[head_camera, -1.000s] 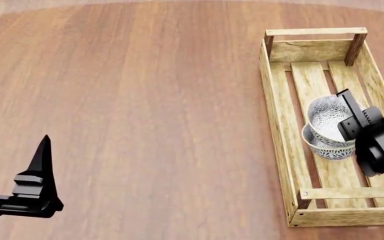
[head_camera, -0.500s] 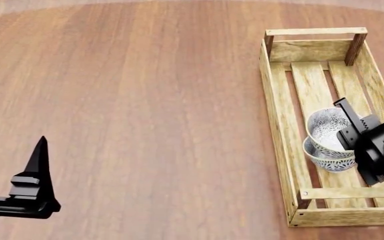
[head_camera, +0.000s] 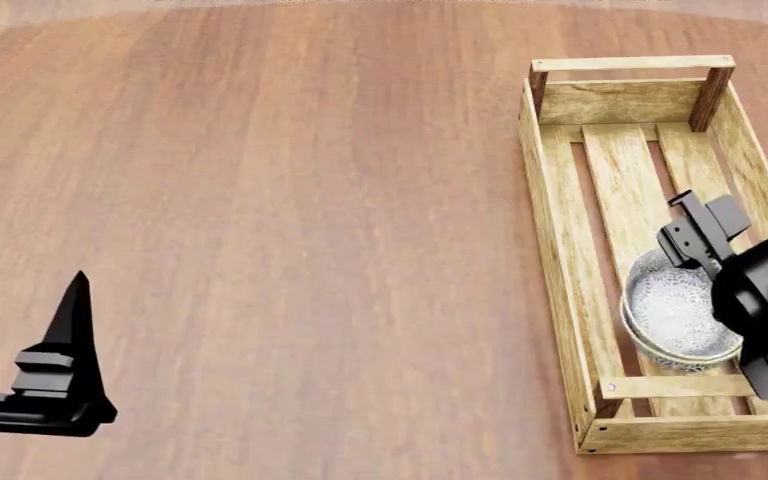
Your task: Stack the right bowl on the left bowl and place them in the tray.
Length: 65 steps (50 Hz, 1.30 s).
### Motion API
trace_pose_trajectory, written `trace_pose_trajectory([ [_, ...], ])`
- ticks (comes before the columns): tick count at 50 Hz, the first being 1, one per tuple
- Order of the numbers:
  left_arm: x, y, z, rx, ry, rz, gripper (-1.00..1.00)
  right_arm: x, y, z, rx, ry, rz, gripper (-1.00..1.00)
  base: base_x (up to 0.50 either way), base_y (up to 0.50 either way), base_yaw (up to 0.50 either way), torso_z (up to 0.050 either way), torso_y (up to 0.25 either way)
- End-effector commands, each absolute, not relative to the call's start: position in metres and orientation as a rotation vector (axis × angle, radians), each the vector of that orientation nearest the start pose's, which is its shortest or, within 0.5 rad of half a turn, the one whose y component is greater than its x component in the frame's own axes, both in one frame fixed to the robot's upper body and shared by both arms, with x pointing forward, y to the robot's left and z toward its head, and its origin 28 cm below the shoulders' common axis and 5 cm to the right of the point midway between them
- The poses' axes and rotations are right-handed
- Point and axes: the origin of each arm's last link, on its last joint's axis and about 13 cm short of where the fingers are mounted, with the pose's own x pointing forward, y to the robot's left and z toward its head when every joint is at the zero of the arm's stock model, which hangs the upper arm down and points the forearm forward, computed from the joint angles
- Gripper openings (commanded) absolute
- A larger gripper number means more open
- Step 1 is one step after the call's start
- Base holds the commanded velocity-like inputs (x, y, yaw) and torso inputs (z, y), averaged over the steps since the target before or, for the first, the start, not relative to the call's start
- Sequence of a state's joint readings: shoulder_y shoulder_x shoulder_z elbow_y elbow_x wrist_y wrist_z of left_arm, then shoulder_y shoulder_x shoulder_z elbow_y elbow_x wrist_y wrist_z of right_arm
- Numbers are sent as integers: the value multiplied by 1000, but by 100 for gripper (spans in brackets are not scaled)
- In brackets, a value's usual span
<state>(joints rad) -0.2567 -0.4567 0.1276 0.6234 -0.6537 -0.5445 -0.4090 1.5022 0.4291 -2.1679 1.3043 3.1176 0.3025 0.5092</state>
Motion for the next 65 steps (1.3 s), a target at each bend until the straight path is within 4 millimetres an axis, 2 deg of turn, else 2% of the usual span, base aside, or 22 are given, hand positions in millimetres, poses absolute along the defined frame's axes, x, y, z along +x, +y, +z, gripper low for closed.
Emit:
trace_pose_trajectory([
  [1,220,229,160,-81,-171,-77,100,403,-215,215,825,603,-645,100,0,0,0,0,0],
  [11,219,229,158,-90,-168,-78,100,410,-218,241,686,450,-736,100,0,0,0,0,0],
  [18,219,230,157,-92,-166,-77,100,415,-218,248,630,322,-740,100,0,0,0,0,0],
  [21,219,229,157,-91,-165,-77,100,416,-217,251,623,318,-720,100,0,0,0,0,0],
  [27,220,229,157,-95,-166,-80,100,417,-211,261,651,251,-533,100,0,0,0,0,0],
  [28,220,229,157,-96,-165,-80,100,418,-210,261,600,249,-541,100,0,0,0,0,0],
  [29,220,228,157,-95,-166,-81,100,419,-207,262,620,224,-454,100,0,0,0,0,0],
  [31,221,227,158,-96,-168,-83,100,421,-203,261,531,177,-428,100,0,0,0,0,0],
  [32,222,227,158,-97,-172,-83,100,423,-201,261,574,141,-365,100,0,0,0,0,0],
  [35,222,227,159,-97,-175,-84,100,426,-188,255,468,77,-268,100,0,0,0,0,0],
  [36,222,227,160,-99,-177,-84,100,423,-189,260,457,34,-267,100,0,0,0,0,0],
  [37,223,227,160,-100,-179,-82,100,416,-199,279,394,-63,-295,100,0,0,0,0,0],
  [39,224,227,160,-100,-180,-83,100,402,-188,275,330,-155,-272,100,0,0,0,0,0],
  [42,224,226,161,-98,-186,-85,100,369,-155,245,278,-95,-184,100,0,0,0,0,0],
  [53,223,225,162,-105,-195,-85,100,296,-119,224,115,-284,-99,100,0,0,0,0,0],
  [64,221,225,166,-89,-227,-76,100,261,-106,206,104,-288,19,100,0,0,0,0,0],
  [65,221,225,166,-90,-229,-74,100,256,-105,203,55,-334,-11,100,0,0,0,0,0],
])
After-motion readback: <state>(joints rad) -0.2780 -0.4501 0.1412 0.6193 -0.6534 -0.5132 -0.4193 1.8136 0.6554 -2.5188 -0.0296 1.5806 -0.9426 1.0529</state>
